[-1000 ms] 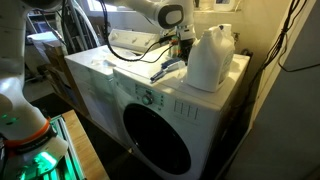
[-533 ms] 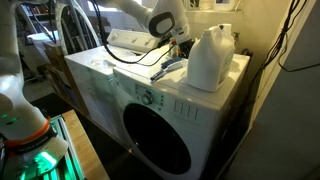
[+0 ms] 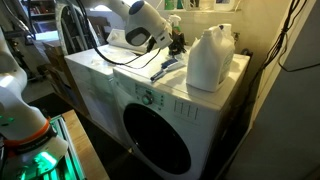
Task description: Put the cup on it's side
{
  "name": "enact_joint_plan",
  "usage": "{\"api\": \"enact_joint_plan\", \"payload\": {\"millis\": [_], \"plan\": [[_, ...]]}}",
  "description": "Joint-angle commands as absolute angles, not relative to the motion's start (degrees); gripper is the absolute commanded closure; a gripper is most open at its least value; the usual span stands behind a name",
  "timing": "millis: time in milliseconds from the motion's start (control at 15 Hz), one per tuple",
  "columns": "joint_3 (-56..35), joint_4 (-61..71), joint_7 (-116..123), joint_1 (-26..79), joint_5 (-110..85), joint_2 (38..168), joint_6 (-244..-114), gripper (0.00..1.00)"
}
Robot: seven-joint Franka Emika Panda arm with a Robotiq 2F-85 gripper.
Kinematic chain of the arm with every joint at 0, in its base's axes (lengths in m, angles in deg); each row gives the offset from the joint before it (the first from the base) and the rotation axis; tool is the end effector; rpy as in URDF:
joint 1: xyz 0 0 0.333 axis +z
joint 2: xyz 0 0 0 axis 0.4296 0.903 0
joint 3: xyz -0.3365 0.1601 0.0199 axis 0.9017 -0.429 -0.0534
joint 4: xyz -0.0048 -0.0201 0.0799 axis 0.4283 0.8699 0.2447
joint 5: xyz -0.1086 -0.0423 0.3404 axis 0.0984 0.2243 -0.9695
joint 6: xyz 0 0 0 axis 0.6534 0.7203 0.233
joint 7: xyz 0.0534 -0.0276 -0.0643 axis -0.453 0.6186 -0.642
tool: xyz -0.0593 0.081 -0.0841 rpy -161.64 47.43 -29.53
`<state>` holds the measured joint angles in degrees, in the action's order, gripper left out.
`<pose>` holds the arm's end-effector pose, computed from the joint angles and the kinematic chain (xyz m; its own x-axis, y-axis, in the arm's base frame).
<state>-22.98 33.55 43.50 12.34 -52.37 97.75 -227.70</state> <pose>0.6046 -0.1092 0.4852 -0.0162 -0.9944 0.1048 -0.6333 -0.0709 -0.7707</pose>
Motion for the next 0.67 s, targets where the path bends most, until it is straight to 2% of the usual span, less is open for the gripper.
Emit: {"api": "enact_joint_plan", "payload": {"millis": [0,67,133,267,600], "plan": [[-38.6,31.3,30.2,1.2,-65.2,96.1,-230.1,0.99],[-42.9,29.8,26.9,-2.6,-68.1,96.3,-229.7,0.99],[-36.0,31.8,32.9,4.1,-63.1,96.3,-229.8,0.97],[-41.0,30.1,29.2,0.0,-66.2,96.0,-229.8,0.97],[-42.8,28.7,27.3,-2.4,-67.1,97.0,-229.9,0.99]]}}
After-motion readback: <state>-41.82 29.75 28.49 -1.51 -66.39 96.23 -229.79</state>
